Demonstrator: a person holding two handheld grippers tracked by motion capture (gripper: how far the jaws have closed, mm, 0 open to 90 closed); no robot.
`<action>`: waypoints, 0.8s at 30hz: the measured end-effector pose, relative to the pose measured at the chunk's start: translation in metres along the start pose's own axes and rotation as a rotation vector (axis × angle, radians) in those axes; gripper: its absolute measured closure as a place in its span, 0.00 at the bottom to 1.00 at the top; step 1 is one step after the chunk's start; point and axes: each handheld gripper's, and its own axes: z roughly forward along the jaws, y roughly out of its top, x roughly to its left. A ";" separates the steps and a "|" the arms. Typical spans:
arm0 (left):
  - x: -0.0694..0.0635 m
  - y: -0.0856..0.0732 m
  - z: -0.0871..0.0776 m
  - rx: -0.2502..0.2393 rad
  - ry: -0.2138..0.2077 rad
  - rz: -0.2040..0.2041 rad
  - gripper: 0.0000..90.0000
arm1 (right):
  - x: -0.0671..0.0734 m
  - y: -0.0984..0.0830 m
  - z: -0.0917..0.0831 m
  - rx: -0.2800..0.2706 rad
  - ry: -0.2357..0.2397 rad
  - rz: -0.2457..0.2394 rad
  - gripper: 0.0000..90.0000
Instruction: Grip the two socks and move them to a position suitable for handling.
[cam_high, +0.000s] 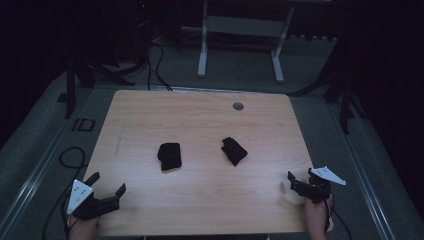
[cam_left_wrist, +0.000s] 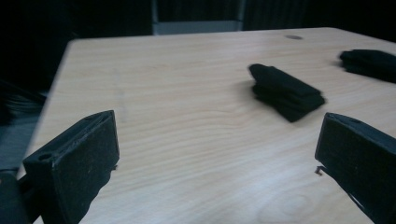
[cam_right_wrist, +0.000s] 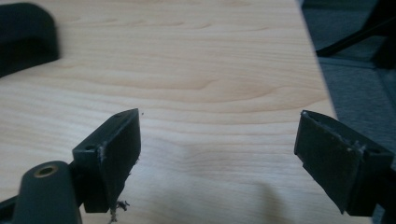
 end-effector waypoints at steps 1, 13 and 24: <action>0.000 0.000 0.000 0.007 0.001 -0.003 0.00 | 0.000 0.000 0.000 0.009 0.007 -0.004 0.16; -0.008 0.003 0.000 -0.016 -0.029 -0.016 0.00 | 0.012 0.007 0.000 0.096 0.183 -0.101 0.17; -0.017 0.003 0.005 -0.033 -0.067 -0.051 0.00 | 0.039 0.013 0.018 0.181 0.307 -0.244 0.16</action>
